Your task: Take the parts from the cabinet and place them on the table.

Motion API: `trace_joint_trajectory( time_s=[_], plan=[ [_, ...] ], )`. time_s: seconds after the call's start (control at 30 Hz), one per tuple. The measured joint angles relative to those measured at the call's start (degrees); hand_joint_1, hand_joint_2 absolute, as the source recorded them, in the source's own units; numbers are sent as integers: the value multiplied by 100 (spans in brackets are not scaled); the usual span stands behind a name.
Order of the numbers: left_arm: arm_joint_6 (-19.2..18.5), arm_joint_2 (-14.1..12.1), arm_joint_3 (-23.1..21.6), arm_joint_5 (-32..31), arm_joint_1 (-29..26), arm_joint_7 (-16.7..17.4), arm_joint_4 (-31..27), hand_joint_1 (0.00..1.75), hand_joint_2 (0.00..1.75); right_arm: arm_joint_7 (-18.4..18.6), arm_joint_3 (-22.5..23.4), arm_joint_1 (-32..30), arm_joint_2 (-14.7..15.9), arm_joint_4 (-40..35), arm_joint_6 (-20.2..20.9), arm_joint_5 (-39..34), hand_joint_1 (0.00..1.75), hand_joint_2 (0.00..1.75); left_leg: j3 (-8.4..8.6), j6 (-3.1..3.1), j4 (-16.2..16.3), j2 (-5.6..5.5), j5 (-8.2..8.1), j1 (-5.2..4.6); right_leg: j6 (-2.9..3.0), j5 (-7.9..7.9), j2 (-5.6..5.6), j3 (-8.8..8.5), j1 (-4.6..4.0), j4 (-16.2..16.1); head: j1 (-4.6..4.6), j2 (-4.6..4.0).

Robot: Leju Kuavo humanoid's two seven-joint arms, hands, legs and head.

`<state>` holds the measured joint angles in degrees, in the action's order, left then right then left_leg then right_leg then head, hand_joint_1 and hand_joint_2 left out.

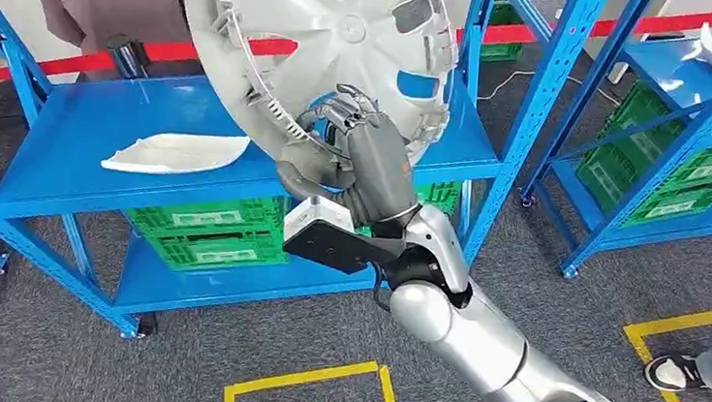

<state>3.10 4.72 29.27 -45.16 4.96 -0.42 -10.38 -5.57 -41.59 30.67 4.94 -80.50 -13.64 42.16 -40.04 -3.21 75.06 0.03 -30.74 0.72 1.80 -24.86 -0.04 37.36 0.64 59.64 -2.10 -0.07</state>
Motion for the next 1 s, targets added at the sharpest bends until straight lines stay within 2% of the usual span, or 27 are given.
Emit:
trace_joint_trajectory(
  time_s=[0.03, 0.07, 0.1, 0.13, 0.17, 0.2, 0.23, 0.27, 0.33, 0.37, 0.4, 0.43, 0.47, 0.5, 0.53, 0.57, 0.6, 0.63, 0.7, 0.73, 0.77, 0.8, 0.83, 0.9, 0.93, 0.97, 1.0],
  plan=[
    [0, -2, 2, 2, -1, -17, 0, 0, 175, 15, 0, 0, -20, 0, 24, 9, 175, 175, 316, 24, -392, 0, 178, 0, -17, 60, 0, 70, 0, 0, -2, 0],
    [2, -2, 4, 7, 2, -24, 0, 0, 175, 22, 2, 0, -37, 0, 37, 17, 175, 175, 706, 62, -901, -1, 232, -4, -38, 119, 0, 126, 0, 1, -2, 0],
    [8, -6, 4, 7, 13, -26, -9, 0, 175, 24, 2, -1, -65, -9, 41, 26, 175, 175, 1053, 106, -1438, -8, -3, -17, -66, 169, -4, 155, -3, 9, -4, 0],
    [15, -7, 7, 9, 10, -33, -13, 0, 175, 33, 7, 3, -70, -24, 44, 37, 175, 175, 1241, 135, -1724, -16, -92, -62, -106, 219, -14, 167, -8, 5, -11, 0],
    [35, -7, 13, 13, 1, -41, -11, 0, 175, 26, 7, 0, -90, -24, 50, 52, 175, 175, 1158, 169, -1699, -26, -37, -82, -146, 274, -24, 148, 3, -30, -22, 0],
    [50, -7, 39, 15, 0, -41, -11, 0, 175, 9, 4, 6, -96, -24, 61, 61, 175, 175, 1131, 205, -1691, -30, -21, -100, -188, 337, -31, 153, 19, -56, 20, 0],
    [55, -9, 65, 24, -3, -44, -11, 0, 175, -2, 4, 4, -96, -24, 74, 70, 175, 175, 1104, 267, -1706, -27, 41, -105, -237, 404, -27, 154, 18, -92, 11, 0],
    [55, -4, 89, 31, -19, -44, -7, 0, 175, -13, 7, 6, -94, -22, 79, 68, 175, 175, 1066, 333, -1775, 3, 144, -30, -262, 402, -13, 198, 28, -77, 18, 0],
    [61, -7, 107, 48, -18, -55, -9, 0, 175, -55, 4, 51, -92, -20, 100, 41, 175, 175, 934, 398, -1769, 31, 289, -45, -285, -237, 3, 384, 5, 372, -7, 0],
    [63, -11, 131, 55, -22, -61, -7, 0, 175, -88, 4, 66, -92, -13, 109, 9, 175, 175, 823, 419, -1763, 35, 375, -48, -304, -614, 4, 513, 9, 849, -28, 0],
    [63, -11, 138, 61, -30, -61, -7, 0, 175, -96, 4, 66, -92, -7, 109, -4, 175, 175, 722, 427, -1760, 36, 450, -57, -318, -847, 4, 608, 8, 1287, -31, 0],
    [66, -11, 138, 61, -37, -63, -7, 0, 175, -101, 4, 66, -92, 7, 109, -11, 175, 175, 622, 427, -1747, 38, 522, -61, -323, -928, 4, 646, 5, 1621, -31, 0],
    [66, -11, 140, 63, -48, -63, -7, 0, 175, -103, 4, 66, -92, 24, 116, -15, 175, 175, 502, 421, -1727, 38, 598, -62, -318, -813, 4, 577, 2, 1745, -31, 0],
    [66, -11, 144, 63, -58, -63, -7, 0, 175, -101, 4, 66, -92, 35, 120, -18, 175, 175, 398, 413, -1704, 38, 661, -62, -305, -622, 3, 400, -1, 1623, -31, 0],
    [66, -11, 146, 63, -64, -63, -7, 0, 175, -103, 4, 70, -92, 39, 122, -24, 175, 175, 292, 400, -1674, 37, 722, -62, -283, -428, 3, 106, -6, 1302, -33, 0],
    [66, -11, 153, 63, -66, -63, -7, 0, 175, -107, 4, 79, -92, 39, 122, -44, 175, 175, 199, 384, -1639, 32, 779, -63, -244, -356, 3, -287, -17, 819, -33, 0],
    [66, 0, 160, 66, -64, -63, -9, 0, 175, -112, 4, 106, -94, 37, 122, -53, 175, 175, 143, 364, -1597, 32, 826, -58, -183, -579, -1, -706, -46, 260, -33, 0],
    [66, 0, 168, 66, -68, -68, -9, 0, 175, -116, 4, 121, -101, 37, 122, -59, 175, 175, 102, 320, -1566, 21, 865, -78, -170, -757, -5, -916, -71, -141, -31, 0],
    [66, -4, 177, 79, -74, -74, -9, 0, 175, -120, 4, 134, -100, 48, 118, -70, 175, 175, 112, 251, -1598, 28, 950, -52, -151, -702, 5, -852, -93, -92, -66, 0],
    [66, -7, 179, 81, -78, -76, -7, 0, 175, -131, 0, 137, -103, 57, 118, -72, 175, 175, 110, 201, -1658, 27, 1044, -39, -97, -635, 5, -812, -110, -85, -61, 0],
    [66, -15, 186, 85, -101, -76, -7, 0, 175, -133, -4, 140, -109, 63, 118, -72, 175, 175, 87, 167, -1674, 10, 1093, -53, -47, -522, -16, -754, -55, -154, -50, 0],
    [66, -24, 199, 98, -105, -85, -4, 0, 175, -138, -11, 163, -140, 77, 116, -68, 175, 175, 16, 127, -1574, -4, 855, -37, -2, -435, -34, -671, -37, -159, -50, 0],
    [65, -13, 210, 98, -106, -87, 0, 0, 175, -142, -11, 168, -164, 79, 107, -68, 175, 175, -63, 89, -1310, -5, 459, -29, 38, -355, -28, -578, -29, -162, -11, 0],
    [66, -26, 234, 98, -104, -96, 0, 0, 175, -140, -11, 163, -181, 87, 98, -66, 175, 175, -238, 4, -500, -3, -195, -2, 27, -201, -28, -388, -29, -158, 7, 0],
    [66, -28, 236, 101, -102, -96, 0, 0, 175, -142, -13, 158, -181, 98, 98, -63, 175, 175, -275, -22, -133, -3, -303, 5, 16, -125, -31, -305, -27, -155, 7, 0],
    [66, -35, 238, 101, -101, -96, 0, 0, 175, -140, -15, 148, -186, 107, 98, -55, 175, 175, -242, -42, 88, -2, -215, 14, 2, -44, -37, -205, -23, -150, 11, 0],
    [66, -39, 240, 105, -102, -96, 0, 0, 175, -138, -17, 140, -188, 116, 96, -48, 175, 175, -113, -53, 75, -2, -1, 23, -16, 34, -40, -102, -17, -144, 7, 0]
  ],
)
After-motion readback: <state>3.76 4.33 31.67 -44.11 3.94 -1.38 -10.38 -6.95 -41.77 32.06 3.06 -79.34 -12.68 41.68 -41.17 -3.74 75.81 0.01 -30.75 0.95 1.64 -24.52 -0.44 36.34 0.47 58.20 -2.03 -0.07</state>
